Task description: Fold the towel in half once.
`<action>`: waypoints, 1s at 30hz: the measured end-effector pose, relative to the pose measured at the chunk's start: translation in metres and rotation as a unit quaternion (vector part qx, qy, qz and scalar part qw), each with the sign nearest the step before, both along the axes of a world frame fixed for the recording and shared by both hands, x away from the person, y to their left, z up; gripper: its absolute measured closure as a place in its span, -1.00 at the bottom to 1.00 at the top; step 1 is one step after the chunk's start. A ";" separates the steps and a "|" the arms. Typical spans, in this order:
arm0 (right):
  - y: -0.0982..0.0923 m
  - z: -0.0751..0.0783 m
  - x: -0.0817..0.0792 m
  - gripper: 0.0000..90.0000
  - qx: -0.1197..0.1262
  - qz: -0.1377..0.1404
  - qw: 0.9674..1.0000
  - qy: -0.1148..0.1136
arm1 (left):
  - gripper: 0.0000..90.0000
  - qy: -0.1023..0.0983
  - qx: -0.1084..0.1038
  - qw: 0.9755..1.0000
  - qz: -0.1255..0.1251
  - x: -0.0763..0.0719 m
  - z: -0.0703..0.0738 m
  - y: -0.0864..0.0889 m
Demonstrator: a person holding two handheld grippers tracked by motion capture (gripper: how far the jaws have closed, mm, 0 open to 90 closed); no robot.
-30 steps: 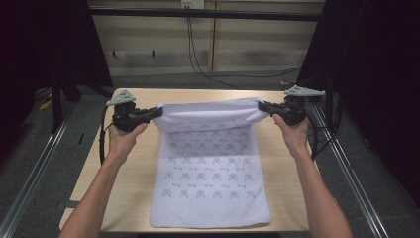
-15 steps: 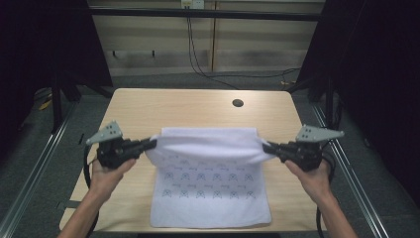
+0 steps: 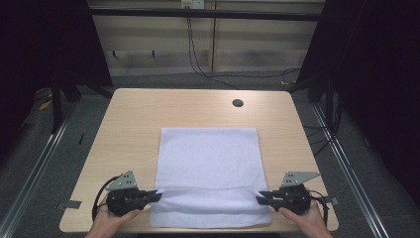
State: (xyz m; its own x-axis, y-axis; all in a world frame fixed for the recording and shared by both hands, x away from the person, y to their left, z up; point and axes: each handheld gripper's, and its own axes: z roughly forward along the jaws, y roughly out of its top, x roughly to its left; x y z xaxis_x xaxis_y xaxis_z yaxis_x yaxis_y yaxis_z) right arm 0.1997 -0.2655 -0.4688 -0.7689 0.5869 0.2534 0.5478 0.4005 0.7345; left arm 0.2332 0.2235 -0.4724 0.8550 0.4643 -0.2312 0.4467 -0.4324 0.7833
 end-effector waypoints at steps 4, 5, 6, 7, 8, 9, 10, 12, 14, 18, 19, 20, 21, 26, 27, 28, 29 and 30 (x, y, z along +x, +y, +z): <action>-0.003 -0.005 -0.018 0.51 -0.006 0.026 0.999 0.020 | 0.78 -0.002 -0.001 1.000 -0.020 -0.014 0.003 0.001; -0.003 -0.006 -0.023 0.50 -0.010 0.028 0.999 0.023 | 0.77 -0.003 0.001 1.000 -0.023 -0.016 0.003 0.002; -0.004 -0.006 -0.025 0.50 -0.012 0.032 0.999 0.025 | 0.75 -0.001 0.003 1.000 -0.024 -0.020 0.003 0.003; -0.004 -0.005 -0.029 0.49 -0.013 0.036 0.999 0.027 | 0.70 -0.007 0.009 1.000 -0.021 -0.022 0.003 0.004; -0.004 -0.005 -0.032 0.45 -0.010 0.039 0.999 0.026 | 0.67 -0.013 0.015 1.000 -0.017 -0.024 0.004 0.005; -0.004 -0.005 -0.034 0.41 -0.013 0.043 0.999 0.029 | 0.66 -0.011 0.007 1.000 -0.024 -0.025 0.005 0.007; -0.004 -0.004 -0.036 0.38 -0.015 0.045 0.998 0.028 | 0.66 -0.009 -0.004 1.000 -0.023 -0.027 0.007 0.010; -0.005 0.000 -0.041 0.33 -0.006 0.044 0.999 0.022 | 0.63 -0.009 -0.013 1.000 -0.021 -0.030 0.009 0.016; -0.008 0.004 -0.044 0.30 0.006 0.038 0.999 0.015 | 0.61 -0.009 -0.023 1.000 -0.013 -0.031 0.009 0.023; -0.015 0.012 -0.049 0.28 0.026 0.020 0.999 0.000 | 0.53 -0.011 -0.027 1.000 -0.001 -0.024 0.010 0.022; -0.016 0.012 -0.047 0.28 0.031 0.018 0.999 -0.004 | 0.50 -0.010 -0.028 1.000 0.005 -0.020 0.010 0.019; -0.017 0.013 -0.044 0.29 0.032 0.008 0.999 -0.007 | 0.48 -0.008 -0.028 1.000 0.007 -0.015 0.010 0.017; -0.017 0.013 -0.039 0.31 0.030 -0.003 1.000 -0.009 | 0.48 -0.010 -0.025 1.000 0.007 -0.007 0.009 0.014; -0.011 0.006 0.007 0.31 0.021 -0.037 0.999 -0.009 | 0.43 0.005 -0.021 0.999 0.046 0.044 0.005 -0.003; -0.008 0.006 0.017 0.32 0.017 -0.040 0.999 -0.011 | 0.43 0.011 -0.019 0.999 0.049 0.055 0.004 -0.006; -0.005 0.005 0.028 0.34 0.013 -0.046 0.999 -0.014 | 0.42 0.008 -0.015 0.998 0.059 0.066 0.003 -0.010; -0.002 0.004 0.039 0.35 0.005 -0.054 0.998 -0.020 | 0.40 0.013 -0.015 0.998 0.068 0.077 0.002 -0.013; 0.001 0.003 0.050 0.35 0.001 -0.059 0.998 -0.021 | 0.39 0.015 -0.010 0.997 0.069 0.087 0.001 -0.016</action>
